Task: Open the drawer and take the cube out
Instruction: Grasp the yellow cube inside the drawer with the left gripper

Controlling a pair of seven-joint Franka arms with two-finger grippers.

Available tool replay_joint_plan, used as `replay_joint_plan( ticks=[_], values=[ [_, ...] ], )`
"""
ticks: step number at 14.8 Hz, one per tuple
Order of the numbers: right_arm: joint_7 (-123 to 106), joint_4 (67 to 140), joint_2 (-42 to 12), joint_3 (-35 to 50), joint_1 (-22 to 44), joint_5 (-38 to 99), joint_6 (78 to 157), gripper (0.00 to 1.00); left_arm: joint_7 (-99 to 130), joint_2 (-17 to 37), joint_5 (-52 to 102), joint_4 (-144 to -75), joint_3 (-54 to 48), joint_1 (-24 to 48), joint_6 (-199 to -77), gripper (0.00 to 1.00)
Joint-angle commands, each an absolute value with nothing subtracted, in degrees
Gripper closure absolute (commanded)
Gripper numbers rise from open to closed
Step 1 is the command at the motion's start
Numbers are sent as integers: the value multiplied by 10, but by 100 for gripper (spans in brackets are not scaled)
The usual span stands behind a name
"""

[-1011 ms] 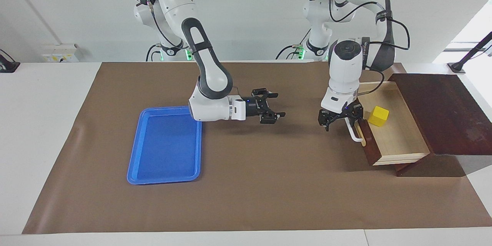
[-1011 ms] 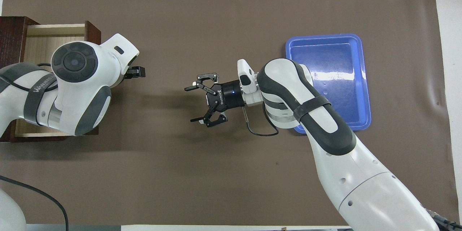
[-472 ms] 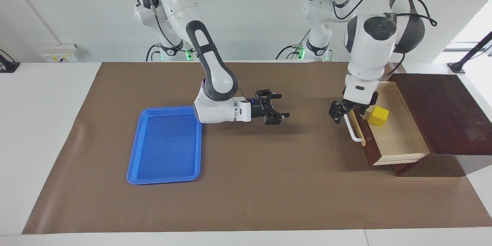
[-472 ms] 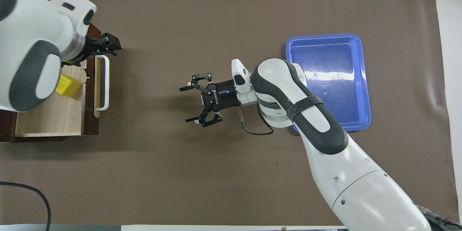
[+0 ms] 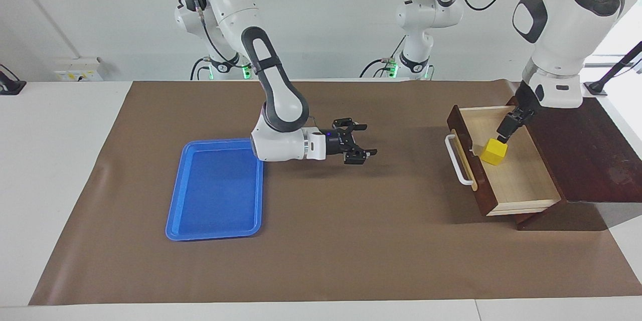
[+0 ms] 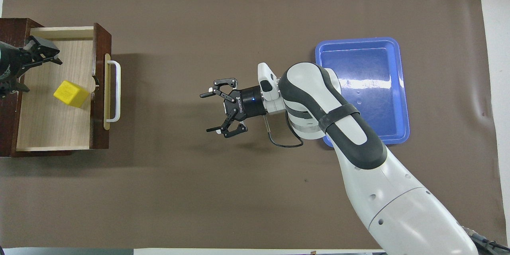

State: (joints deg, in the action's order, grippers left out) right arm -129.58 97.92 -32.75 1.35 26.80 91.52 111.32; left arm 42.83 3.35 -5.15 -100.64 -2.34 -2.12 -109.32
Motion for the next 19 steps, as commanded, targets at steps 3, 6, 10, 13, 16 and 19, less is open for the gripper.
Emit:
replay_joint_plan(
  ticks=[3,6,10,13,16,19],
  values=[
    [-1273,963,-334,16,265,918,1116,0,498,4,-44,-1112,-28,-53,-1174,0],
    [-1245,948,-333,15,265,908,1118,0,541,25,-44,-1118,-28,-55,-1222,0],
    [-1225,941,-333,16,265,896,1126,0,572,41,-44,-1133,-28,-48,-1256,0],
    [-1217,938,-334,15,266,896,1126,0,569,47,-46,-1142,-28,-53,-1266,0],
    [-1216,937,-334,15,269,894,1149,0,565,47,-46,-1146,-28,-51,-1266,0],
    [-1205,933,-335,16,272,894,1159,0,564,47,-46,-1146,-28,-49,-1259,39]
  ],
)
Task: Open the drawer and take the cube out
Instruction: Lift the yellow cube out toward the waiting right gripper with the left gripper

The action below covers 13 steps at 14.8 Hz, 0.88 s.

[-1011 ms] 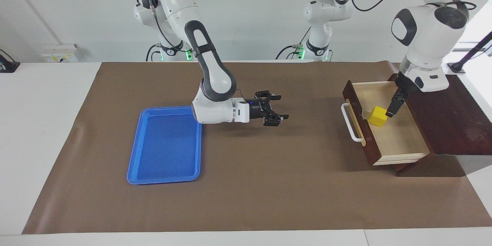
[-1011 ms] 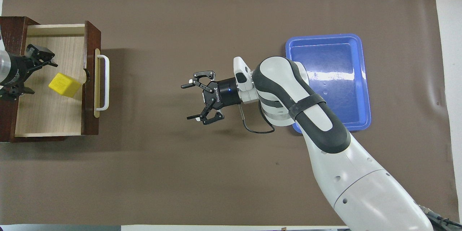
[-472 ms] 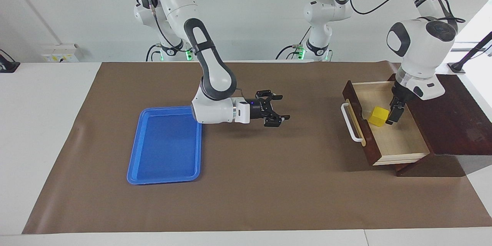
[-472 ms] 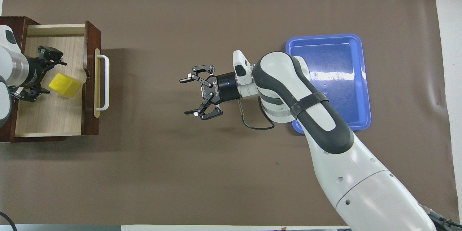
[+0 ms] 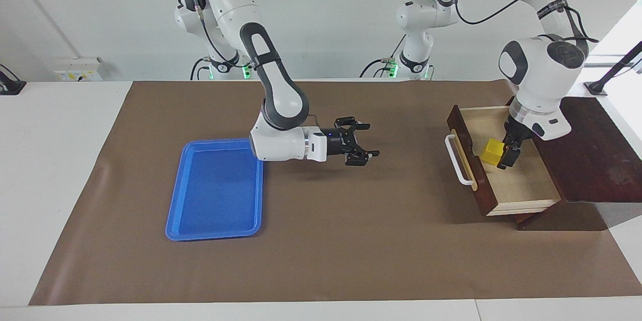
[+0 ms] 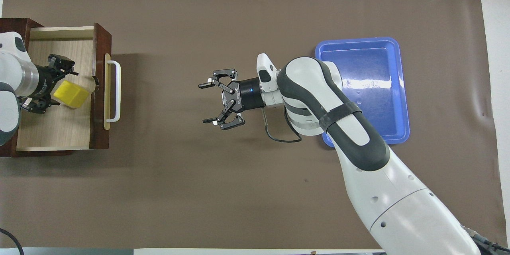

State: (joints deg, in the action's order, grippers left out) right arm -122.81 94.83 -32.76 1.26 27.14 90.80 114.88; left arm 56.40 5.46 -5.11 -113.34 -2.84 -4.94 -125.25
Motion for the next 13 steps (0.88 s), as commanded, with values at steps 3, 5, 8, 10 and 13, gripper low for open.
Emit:
replay_joint_plan(
  ticks=[3,5,8,10,13],
  values=[
    [-1204,930,-336,16,273,894,1158,0,558,47,-46,-1142,-28,-55,-1258,94],
    [-1204,929,-336,16,273,893,1158,0,553,48,-48,-1136,-28,-55,-1246,100],
    [-1196,924,-335,16,272,887,1158,0,551,55,-49,-1114,-27,-54,-1225,100],
    [-1189,918,-336,16,272,879,1158,0,552,59,-53,-1059,-27,-47,-1160,100],
    [-1177,918,-336,16,272,876,1159,0,558,69,-51,-953,-30,-43,-1039,100]
  ],
)
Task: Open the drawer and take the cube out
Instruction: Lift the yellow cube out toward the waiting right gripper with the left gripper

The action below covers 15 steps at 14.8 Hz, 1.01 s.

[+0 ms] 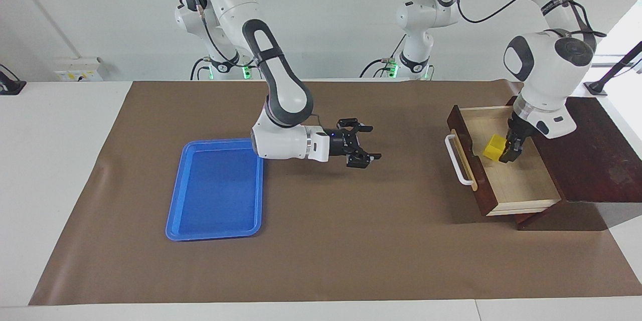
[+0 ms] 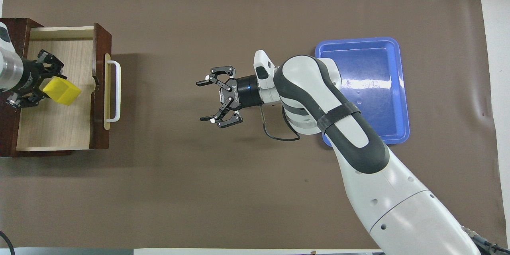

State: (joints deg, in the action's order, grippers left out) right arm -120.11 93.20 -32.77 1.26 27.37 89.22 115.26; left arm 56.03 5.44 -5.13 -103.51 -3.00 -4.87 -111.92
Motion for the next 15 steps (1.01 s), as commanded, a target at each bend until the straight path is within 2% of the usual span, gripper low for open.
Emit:
replay_joint_plan(
  ticks=[1,4,7,9,12,15],
  values=[
    [-1175,917,-336,16,273,877,1164,0,563,69,-49,-936,-29,-33,-1015,100],
    [-1171,909,-337,16,273,877,1165,0,686,68,-50,-887,-31,22,-944,100],
    [-1164,903,-340,16,275,870,1167,0,866,67,-49,-889,-32,83,-940,100],
    [-1145,894,-338,16,280,859,1179,0,986,58,-45,-918,-33,104,-971,100],
    [-1140,893,-339,16,283,852,1184,0,1086,29,-37,-1007,-33,105,-1064,100],
    [-1143,893,-339,16,298,851,1186,0,1134,42,-37,-1017,-33,145,-1088,100]
  ],
)
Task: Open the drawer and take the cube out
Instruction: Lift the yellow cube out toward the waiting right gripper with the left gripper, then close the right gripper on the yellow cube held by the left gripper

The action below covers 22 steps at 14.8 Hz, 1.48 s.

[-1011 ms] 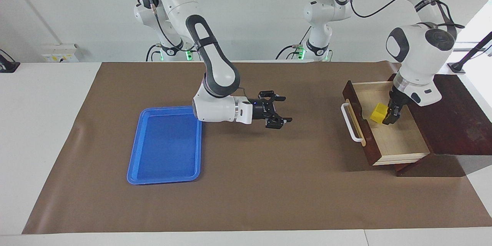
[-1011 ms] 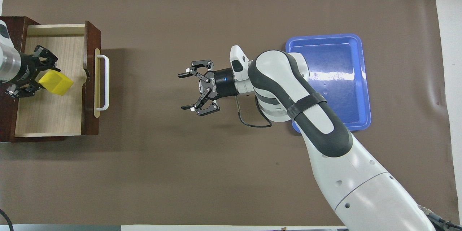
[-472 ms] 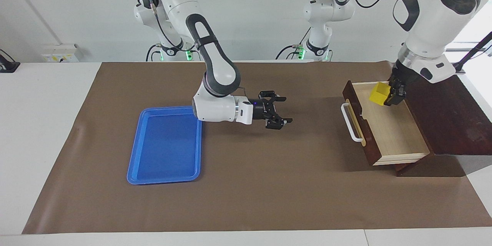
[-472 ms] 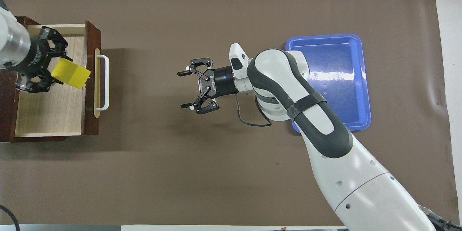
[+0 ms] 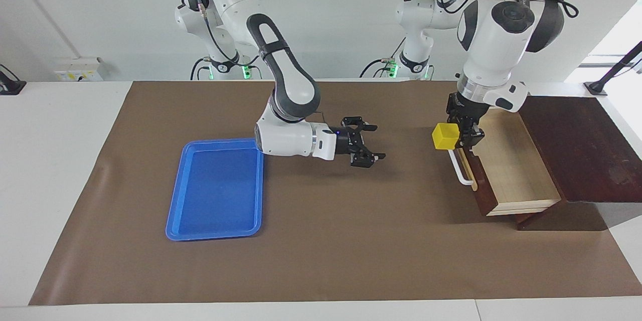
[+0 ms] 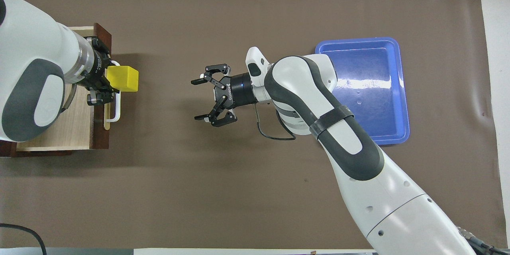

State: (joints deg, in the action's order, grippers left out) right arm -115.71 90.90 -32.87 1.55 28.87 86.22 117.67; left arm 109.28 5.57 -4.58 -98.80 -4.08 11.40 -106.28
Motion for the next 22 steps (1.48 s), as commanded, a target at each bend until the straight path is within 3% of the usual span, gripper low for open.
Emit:
replay_joint_plan(
  ticks=[1,9,22],
  values=[
    [-1143,893,-339,16,301,851,1193,0,1148,48,-37,-1020,-33,159,-1092,100],
    [-1139,892,-339,17,334,859,1233,0,1217,37,-35,-1057,-33,208,-1111,100],
    [-1120,852,-357,17,312,856,1226,0,1246,25,-35,-1091,-33,233,-1122,100]
  ],
)
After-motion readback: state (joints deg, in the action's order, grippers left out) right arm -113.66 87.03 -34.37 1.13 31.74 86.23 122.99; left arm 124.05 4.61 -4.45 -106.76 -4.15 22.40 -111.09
